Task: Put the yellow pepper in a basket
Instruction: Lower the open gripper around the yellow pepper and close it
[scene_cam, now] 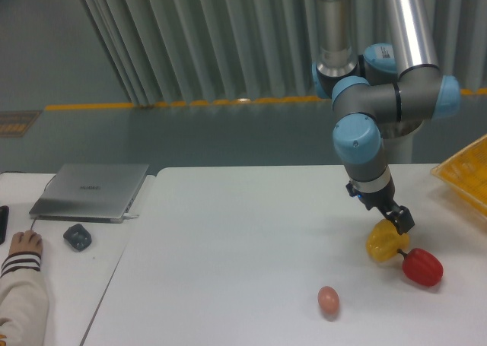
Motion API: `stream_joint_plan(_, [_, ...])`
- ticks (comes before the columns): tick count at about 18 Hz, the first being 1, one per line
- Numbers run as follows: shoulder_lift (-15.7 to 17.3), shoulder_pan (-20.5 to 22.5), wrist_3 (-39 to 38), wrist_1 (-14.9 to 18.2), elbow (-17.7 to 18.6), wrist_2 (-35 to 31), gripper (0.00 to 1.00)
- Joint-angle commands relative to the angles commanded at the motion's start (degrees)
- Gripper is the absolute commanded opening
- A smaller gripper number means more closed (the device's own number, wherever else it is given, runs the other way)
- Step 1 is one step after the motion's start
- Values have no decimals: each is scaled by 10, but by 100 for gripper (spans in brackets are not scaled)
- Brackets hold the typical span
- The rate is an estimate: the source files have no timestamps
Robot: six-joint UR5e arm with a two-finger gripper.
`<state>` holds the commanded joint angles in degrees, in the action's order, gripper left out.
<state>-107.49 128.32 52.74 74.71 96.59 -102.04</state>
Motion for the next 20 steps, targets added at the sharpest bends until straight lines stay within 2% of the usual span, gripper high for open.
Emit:
stream_joint_plan(10, [-22, 0, -11, -1, -4, -16, 100])
stream_joint_plan(14, [-25, 0, -11, -16, -4, -18, 100])
stream_joint_plan(20, [-29, -2, -11, -17, -5, -18, 100])
